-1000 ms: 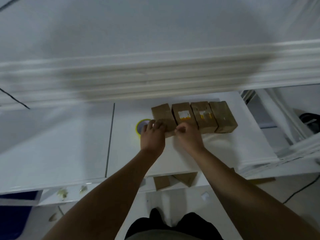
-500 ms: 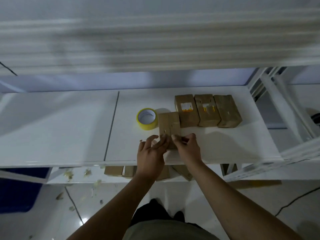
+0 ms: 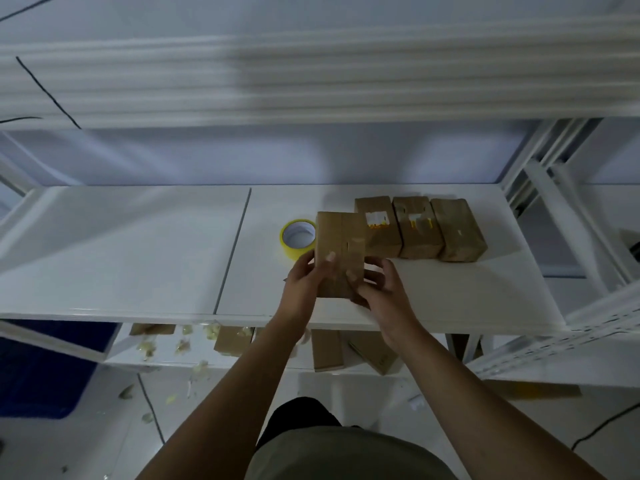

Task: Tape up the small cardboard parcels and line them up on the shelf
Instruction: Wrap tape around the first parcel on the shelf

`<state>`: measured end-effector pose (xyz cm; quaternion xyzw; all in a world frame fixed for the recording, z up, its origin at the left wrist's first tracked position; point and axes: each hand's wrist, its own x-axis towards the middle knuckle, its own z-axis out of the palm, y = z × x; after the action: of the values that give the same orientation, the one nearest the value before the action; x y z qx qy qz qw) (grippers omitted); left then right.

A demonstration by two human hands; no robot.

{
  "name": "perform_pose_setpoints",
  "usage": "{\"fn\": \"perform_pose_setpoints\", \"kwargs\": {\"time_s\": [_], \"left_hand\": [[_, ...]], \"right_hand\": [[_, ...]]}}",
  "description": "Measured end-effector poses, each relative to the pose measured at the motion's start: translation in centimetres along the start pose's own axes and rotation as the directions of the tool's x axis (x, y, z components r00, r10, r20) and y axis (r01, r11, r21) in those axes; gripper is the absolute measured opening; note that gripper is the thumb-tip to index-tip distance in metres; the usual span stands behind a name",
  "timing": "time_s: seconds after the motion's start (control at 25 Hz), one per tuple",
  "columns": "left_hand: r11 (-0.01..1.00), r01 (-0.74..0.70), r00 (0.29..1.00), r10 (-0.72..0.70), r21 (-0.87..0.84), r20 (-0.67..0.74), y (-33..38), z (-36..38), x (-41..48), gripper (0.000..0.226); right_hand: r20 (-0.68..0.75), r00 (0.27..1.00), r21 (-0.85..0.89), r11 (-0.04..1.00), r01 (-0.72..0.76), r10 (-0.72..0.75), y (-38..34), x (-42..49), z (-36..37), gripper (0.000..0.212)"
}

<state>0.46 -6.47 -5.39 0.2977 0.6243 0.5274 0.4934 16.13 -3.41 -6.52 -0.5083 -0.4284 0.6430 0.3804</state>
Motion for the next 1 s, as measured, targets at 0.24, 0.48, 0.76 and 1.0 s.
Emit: {"fn": "perform_pose_setpoints", "kwargs": {"time_s": [0.24, 0.48, 0.76, 1.0], "left_hand": [[0.992, 0.020, 0.994, -0.006, -0.125, 0.110, -1.2, 0.5, -1.5, 0.049], [0.993, 0.005, 1.000, -0.007, -0.122, -0.013, -1.6, 2.0, -3.0, 0.040], [0.993, -0.010, 0.998, 0.002, -0.122, -0.061, -1.7, 3.0, -4.1, 0.037], [0.986, -0.055, 0.994, 0.038, -0.160, -0.106, -2.3, 3.0, -5.0, 0.026]], "right_hand": [[-0.001, 0.999, 0.015, 0.999, 0.033, -0.033, -1.0, -1.0, -0.5, 0.043], [-0.038, 0.995, -0.123, 0.988, 0.092, -0.097, -1.1, -0.9, -0.4, 0.049], [-0.066, 0.995, -0.123, 0.990, 0.063, -0.071, -0.8, -1.3, -0.4, 0.055], [-0.057, 0.996, -0.091, 0.994, 0.063, -0.068, -0.3, -2.2, 0.2, 0.047]]}}
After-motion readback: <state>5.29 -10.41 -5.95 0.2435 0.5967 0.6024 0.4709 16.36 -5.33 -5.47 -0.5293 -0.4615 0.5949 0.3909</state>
